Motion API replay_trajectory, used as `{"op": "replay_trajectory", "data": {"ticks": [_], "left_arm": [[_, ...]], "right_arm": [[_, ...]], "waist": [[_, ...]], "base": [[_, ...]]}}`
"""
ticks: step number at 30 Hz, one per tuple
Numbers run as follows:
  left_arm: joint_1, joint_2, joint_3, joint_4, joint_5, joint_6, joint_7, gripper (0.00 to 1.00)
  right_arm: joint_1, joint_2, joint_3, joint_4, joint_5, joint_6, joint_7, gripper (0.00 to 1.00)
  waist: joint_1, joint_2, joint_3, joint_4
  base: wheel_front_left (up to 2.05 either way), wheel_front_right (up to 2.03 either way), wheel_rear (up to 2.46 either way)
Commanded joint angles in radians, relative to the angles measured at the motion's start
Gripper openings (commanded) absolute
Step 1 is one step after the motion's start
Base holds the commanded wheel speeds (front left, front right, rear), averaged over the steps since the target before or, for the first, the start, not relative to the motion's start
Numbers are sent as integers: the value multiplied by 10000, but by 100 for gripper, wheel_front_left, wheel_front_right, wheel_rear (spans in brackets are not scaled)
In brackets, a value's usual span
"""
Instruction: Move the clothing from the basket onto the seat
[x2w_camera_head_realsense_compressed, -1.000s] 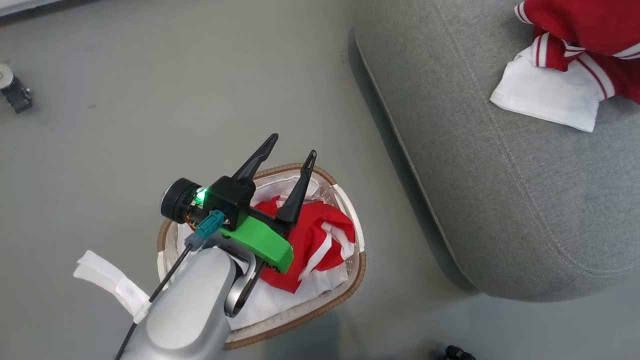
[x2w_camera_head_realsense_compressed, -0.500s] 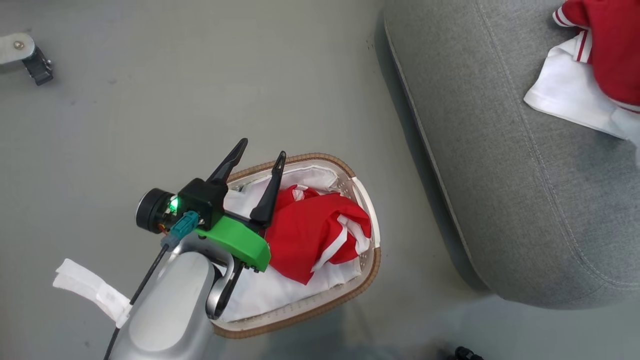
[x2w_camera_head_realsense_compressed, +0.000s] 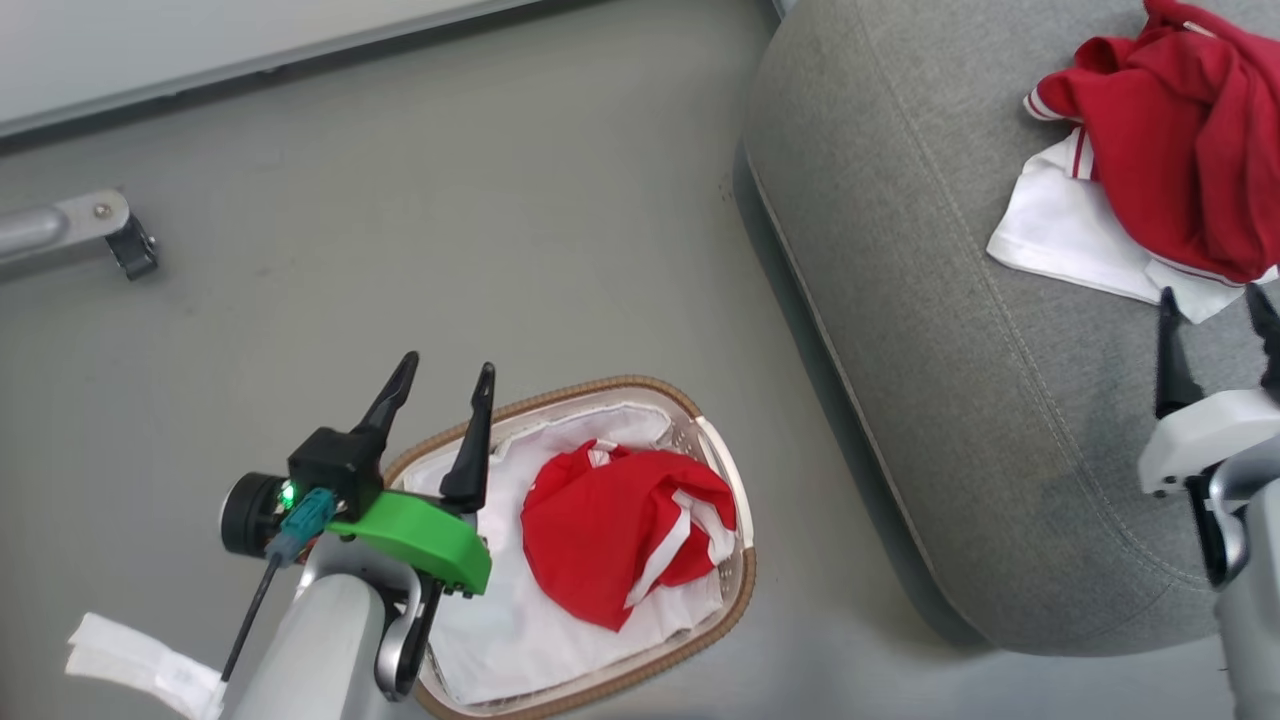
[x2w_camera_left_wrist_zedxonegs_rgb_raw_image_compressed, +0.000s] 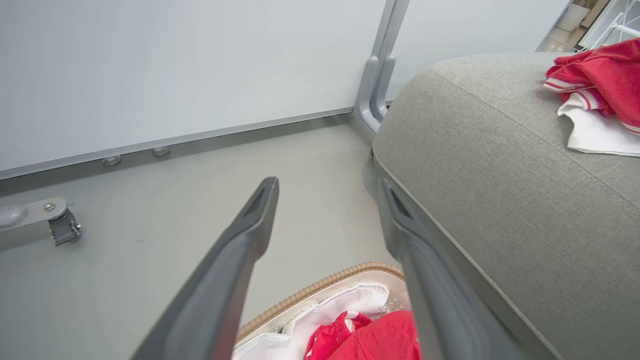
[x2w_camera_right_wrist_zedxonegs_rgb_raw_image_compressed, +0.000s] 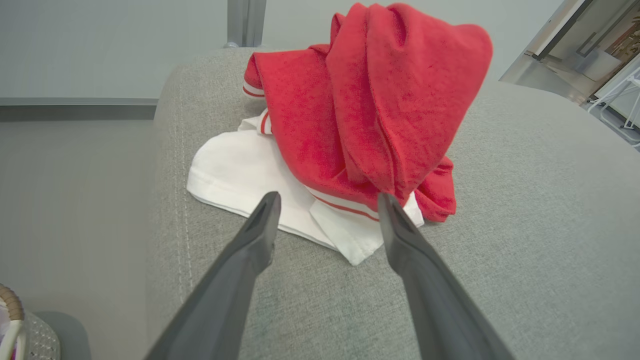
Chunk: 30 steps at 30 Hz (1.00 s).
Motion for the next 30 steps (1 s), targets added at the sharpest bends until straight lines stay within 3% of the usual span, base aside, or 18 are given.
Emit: {"op": "replay_trajectory", "data": {"ticks": [1,10,16,30], "left_arm": [[249,-12,240,-82,138,-17,5,100],[1180,-371,2049,-577,865,315,6,100],[1701,-536,3081,-807,1140,485,6,100],[2834,-620,3650,-702,909,407,7,100]], "right_arm": [[226,143,158,-279,167,-16,-23,100],[741,1105,1773,-2067,1081,-16,-23,100],[965,1519,2378,-2435,1315,-16,-23,100],[1928,1610,2800,-2035,1377,-16,-23,100]], "waist": [[0,61,-441,55],[0,61,-1192,532],[0,61,-1540,978],[0,61,-2525,1613]], "base": [[0,0,0],[0,0,0],[0,0,0],[0,0,0]]}}
